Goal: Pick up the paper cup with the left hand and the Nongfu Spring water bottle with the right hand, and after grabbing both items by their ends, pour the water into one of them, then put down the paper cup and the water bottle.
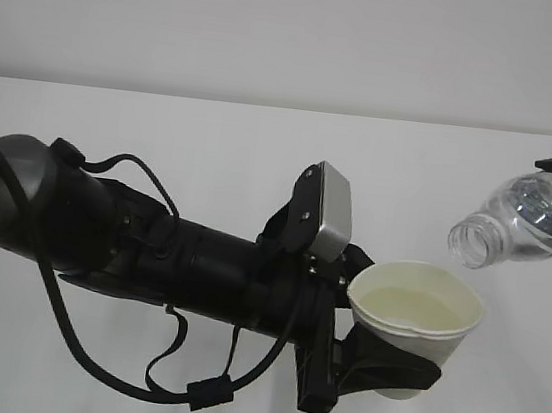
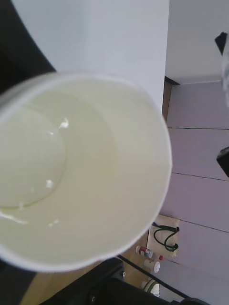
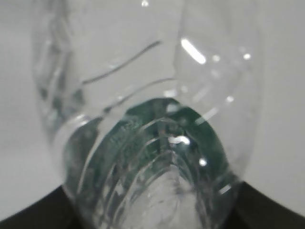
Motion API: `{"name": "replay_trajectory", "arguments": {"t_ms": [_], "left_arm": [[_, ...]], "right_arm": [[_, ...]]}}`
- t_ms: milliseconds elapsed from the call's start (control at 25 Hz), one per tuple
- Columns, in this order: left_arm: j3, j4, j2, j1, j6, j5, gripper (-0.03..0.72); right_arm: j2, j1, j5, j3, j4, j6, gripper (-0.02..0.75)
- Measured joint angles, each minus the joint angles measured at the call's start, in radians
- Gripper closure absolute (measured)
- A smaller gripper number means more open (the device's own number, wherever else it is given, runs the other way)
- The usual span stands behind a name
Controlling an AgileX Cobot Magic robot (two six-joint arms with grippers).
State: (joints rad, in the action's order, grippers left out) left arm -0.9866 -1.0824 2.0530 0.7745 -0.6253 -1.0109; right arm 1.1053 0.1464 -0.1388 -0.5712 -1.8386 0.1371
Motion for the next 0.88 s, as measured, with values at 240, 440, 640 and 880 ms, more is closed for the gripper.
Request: {"name": "replay_trajectory", "arguments": {"t_ms": [240,440,640,880], "left_arm": [[0.000,0.000,0.000,0.000,0.000,0.000,0.217],[0.000,0.000,0.000,0.000,0.000,0.000,0.217],[0.000,0.000,0.000,0.000,0.000,0.002,0.217],[0.000,0.000,0.000,0.000,0.000,0.010,0.217]], "right_arm": [[0.000,0.000,0.000,0.000,0.000,0.102,0.332],[0.000,0.000,-0.002,0.000,0.000,0.221,0.332],[0.000,0.000,-0.004,0.000,0.000,0.254,0.332],[0.000,0.000,-0.005,0.000,0.015,0.257,0.332]]}}
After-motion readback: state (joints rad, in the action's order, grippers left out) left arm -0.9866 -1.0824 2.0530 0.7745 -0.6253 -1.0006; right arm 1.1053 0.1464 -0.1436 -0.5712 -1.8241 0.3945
